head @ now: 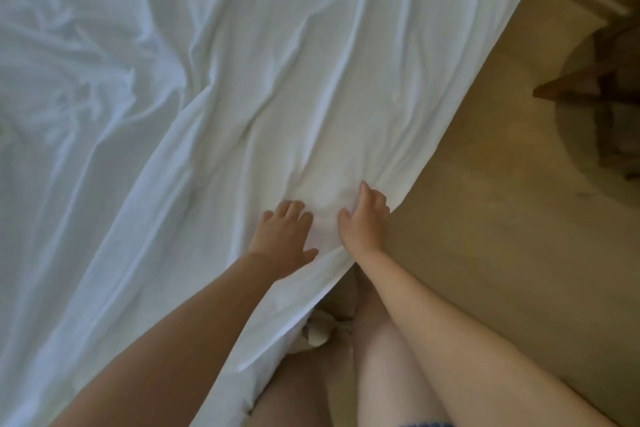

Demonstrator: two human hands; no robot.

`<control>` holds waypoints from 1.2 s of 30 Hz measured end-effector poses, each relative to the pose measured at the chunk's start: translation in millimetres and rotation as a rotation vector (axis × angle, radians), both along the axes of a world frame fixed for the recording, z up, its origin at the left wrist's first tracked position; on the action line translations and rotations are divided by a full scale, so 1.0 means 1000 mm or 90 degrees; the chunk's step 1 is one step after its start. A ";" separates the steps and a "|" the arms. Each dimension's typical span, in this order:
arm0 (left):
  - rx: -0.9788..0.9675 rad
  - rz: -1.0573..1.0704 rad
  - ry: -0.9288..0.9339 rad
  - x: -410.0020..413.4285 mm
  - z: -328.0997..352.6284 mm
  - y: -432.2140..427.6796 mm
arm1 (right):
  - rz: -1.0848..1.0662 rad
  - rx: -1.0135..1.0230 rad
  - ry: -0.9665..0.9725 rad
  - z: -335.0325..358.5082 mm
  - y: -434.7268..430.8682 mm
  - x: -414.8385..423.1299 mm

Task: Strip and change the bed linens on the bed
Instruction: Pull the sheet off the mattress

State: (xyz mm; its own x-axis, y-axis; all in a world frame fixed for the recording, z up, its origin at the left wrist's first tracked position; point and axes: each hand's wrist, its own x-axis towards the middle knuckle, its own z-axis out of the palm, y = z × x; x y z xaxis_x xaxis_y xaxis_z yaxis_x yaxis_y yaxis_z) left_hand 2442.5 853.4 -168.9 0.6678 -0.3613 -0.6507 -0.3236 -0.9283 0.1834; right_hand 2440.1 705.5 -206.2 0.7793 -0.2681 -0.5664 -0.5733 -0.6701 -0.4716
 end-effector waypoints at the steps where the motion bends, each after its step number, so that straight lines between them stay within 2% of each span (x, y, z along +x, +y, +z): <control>1: -0.001 0.022 0.000 -0.020 0.003 0.003 | 0.022 0.012 0.010 -0.001 0.004 -0.014; 6: 0.053 0.031 0.027 -0.110 0.026 0.019 | 0.052 0.040 0.044 0.009 0.020 -0.085; 8: 0.080 0.028 0.019 -0.133 0.033 0.026 | -0.023 0.042 0.020 0.016 0.025 -0.107; 11: 0.106 0.084 -0.040 -0.155 0.038 0.037 | -0.122 0.144 0.092 0.026 0.037 -0.126; 14: 0.160 0.140 -0.146 -0.162 0.035 0.051 | -0.008 0.222 0.145 0.028 0.051 -0.139; 17: 0.250 0.229 -0.129 -0.164 0.031 0.066 | 0.108 0.239 0.174 0.030 0.061 -0.145; 20: 0.300 0.251 -0.116 -0.173 0.032 0.074 | 0.207 0.229 0.181 0.035 0.065 -0.150; 21: 0.282 0.271 -0.117 -0.177 0.034 0.077 | 0.218 0.223 0.175 0.038 0.065 -0.152; 23: 0.157 0.370 -0.105 -0.187 0.042 0.081 | 0.212 0.203 0.143 0.046 0.065 -0.160; 24: 0.073 0.437 -0.085 -0.194 0.047 0.081 | 0.189 0.217 0.136 0.051 0.066 -0.164; 26: -0.078 0.564 -0.047 -0.209 0.059 0.073 | 0.066 0.356 0.182 0.065 0.074 -0.177; 28: -0.175 0.655 -0.011 -0.222 0.069 0.064 | -0.092 0.548 0.280 0.081 0.088 -0.192; 30: -0.242 0.714 0.031 -0.234 0.075 0.061 | -0.226 0.629 0.276 0.088 0.101 -0.207; 32: -0.238 0.705 0.034 -0.239 0.077 0.066 | -0.388 0.602 0.206 0.089 0.107 -0.217; 33: -0.194 0.672 0.005 -0.239 0.078 0.072 | -0.441 0.569 0.165 0.090 0.106 -0.220; 35: -0.104 0.640 -0.088 -0.236 0.078 0.093 | -0.430 0.437 0.067 0.082 0.100 -0.222; 36: -0.092 0.672 -0.132 -0.233 0.077 0.106 | -0.434 0.370 0.016 0.076 0.096 -0.226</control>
